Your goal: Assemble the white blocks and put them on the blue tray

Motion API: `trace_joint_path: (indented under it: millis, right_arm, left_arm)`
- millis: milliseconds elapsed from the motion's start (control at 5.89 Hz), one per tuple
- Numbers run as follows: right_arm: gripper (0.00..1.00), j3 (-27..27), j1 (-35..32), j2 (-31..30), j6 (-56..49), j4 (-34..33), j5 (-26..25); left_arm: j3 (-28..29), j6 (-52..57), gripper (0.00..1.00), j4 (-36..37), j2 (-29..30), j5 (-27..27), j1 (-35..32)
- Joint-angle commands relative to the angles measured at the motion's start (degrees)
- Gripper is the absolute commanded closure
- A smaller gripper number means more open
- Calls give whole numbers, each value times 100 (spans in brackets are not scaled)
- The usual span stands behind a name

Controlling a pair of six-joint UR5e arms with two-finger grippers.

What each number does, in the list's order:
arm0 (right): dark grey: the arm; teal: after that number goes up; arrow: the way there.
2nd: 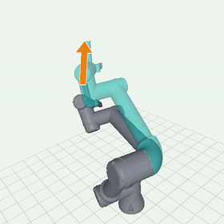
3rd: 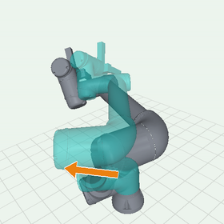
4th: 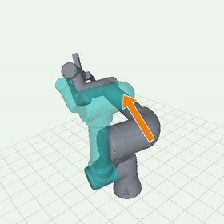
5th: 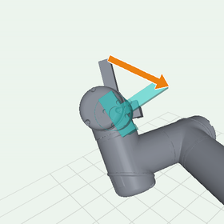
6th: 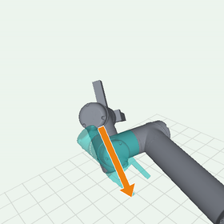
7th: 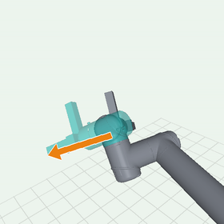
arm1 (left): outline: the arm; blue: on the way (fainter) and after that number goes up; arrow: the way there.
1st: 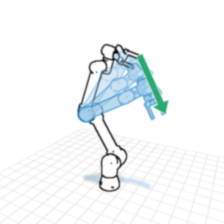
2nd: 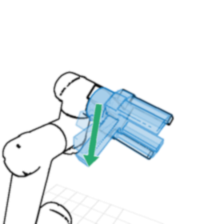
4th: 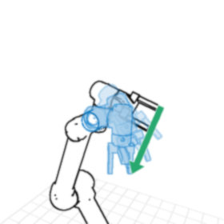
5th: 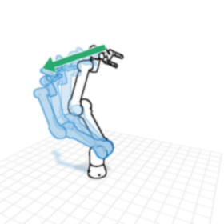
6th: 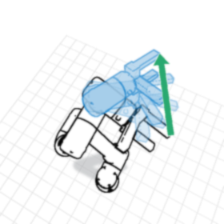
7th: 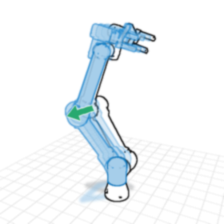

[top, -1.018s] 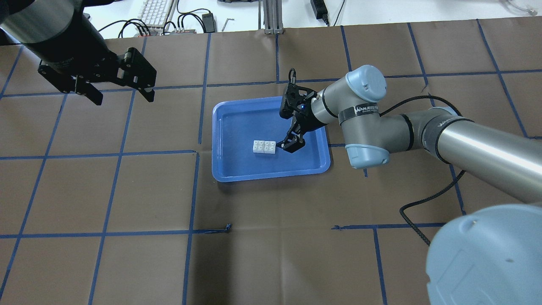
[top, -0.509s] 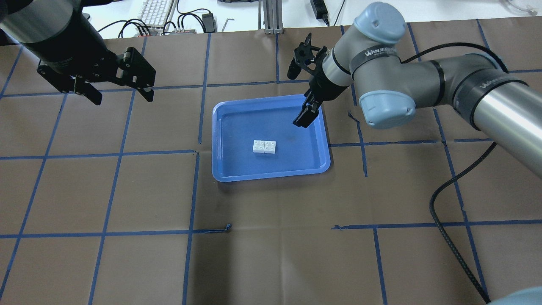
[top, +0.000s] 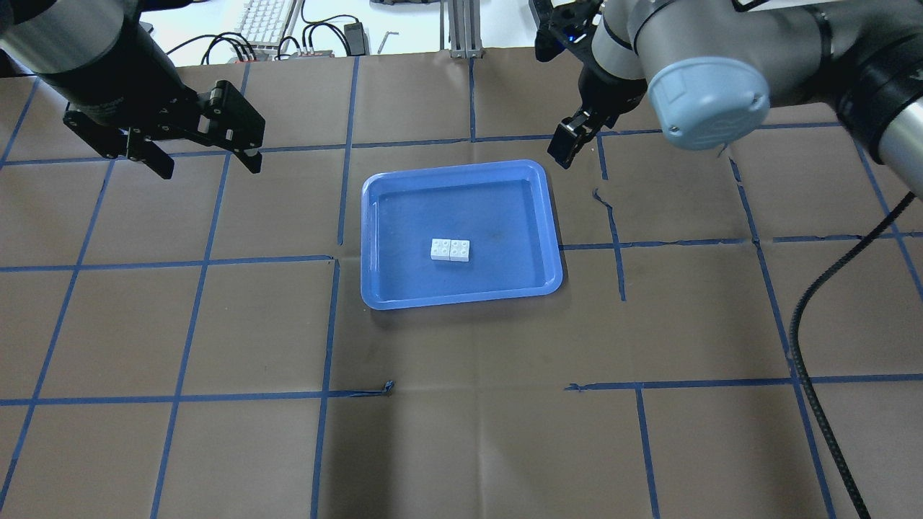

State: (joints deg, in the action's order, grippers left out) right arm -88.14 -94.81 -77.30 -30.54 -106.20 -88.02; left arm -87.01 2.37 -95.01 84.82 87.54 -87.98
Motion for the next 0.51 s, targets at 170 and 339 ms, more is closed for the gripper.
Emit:
trace_joint_path:
  millis: [170,339]
  right_arm:
    - [0,516,296,-556,2388,1765,-181]
    - [0,456,340,-750,2482,1900,-172]
  left_arm:
    - [0,0,1,0,0,0,-8]
    - [0,0,1,0,8,0,-17]
